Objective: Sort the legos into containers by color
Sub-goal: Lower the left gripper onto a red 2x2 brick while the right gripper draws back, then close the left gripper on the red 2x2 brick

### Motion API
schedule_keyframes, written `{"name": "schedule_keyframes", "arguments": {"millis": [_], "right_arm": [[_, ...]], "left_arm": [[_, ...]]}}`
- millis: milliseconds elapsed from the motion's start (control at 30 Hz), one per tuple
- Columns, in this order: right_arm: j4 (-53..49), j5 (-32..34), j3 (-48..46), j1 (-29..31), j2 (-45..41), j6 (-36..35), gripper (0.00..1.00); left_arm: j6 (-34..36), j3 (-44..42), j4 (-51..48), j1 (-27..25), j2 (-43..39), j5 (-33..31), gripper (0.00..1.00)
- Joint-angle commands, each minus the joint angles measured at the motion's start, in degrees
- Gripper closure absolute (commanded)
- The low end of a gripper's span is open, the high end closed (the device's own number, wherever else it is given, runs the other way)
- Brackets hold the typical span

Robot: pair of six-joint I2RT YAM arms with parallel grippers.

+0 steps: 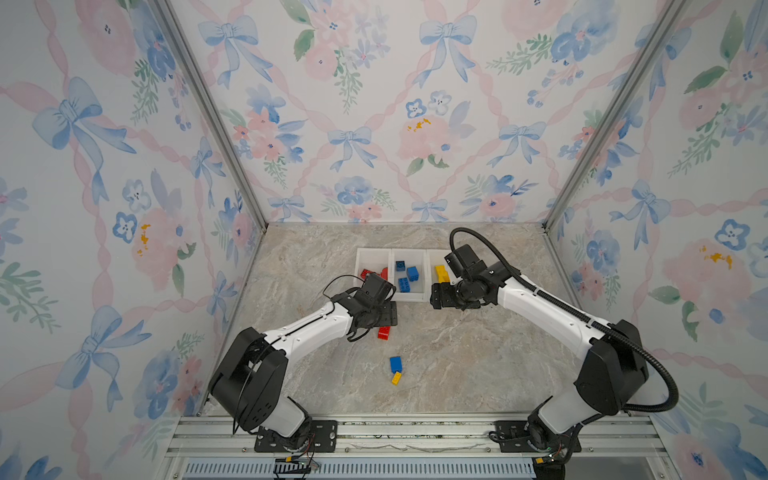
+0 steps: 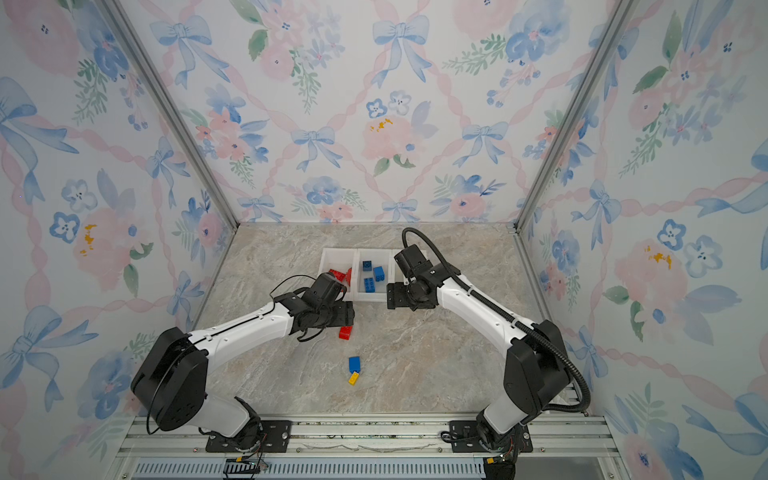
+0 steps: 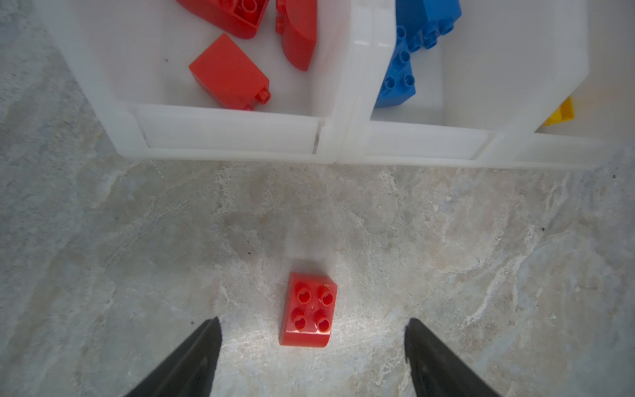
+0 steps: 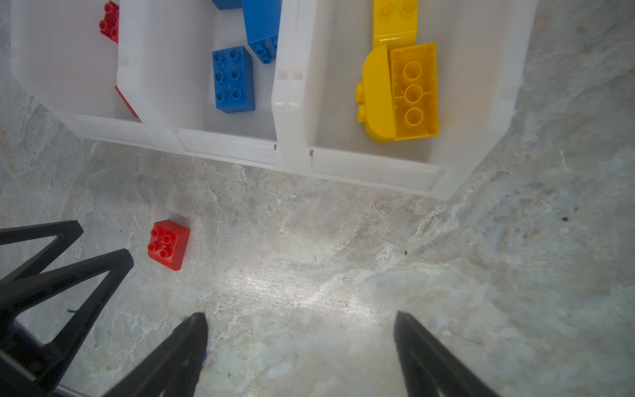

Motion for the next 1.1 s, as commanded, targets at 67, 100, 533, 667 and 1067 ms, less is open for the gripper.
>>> {"name": "schedule_keyframes", "arguments": {"millis": [67,100,533,667,1067], "right_arm": [[-0.49,1.89,-3.51,0.45,-4.32,2.17,0.11],[-0.66,1.99,-3.97,0.44,-4.90,2.29,0.11],[-0.87,2.78,-10.22,-1.09,-10.21,3.99,0.10],[-0.61,2.78,-10.71,-1.14,-10.17,4.24,0.10],[0.26,2.93,-10.54,-1.23,-8.84,4.61,0.10]], "left_arm": [[3.57,5.05,-7.05,-1.84,4.52,-3.57,0.17],[3.99,5.79,-7.64,-2.02,5.34,-3.46,0.17],[7.45,12.31,-14.80,-3.91,15.97,-2.80,0.24],[7.21,12.58,-14.78,-3.99,17.24,-3.27,0.28],[7.14,12.83,-14.76,-3.99,20.33,-4.45,0.39]]}}
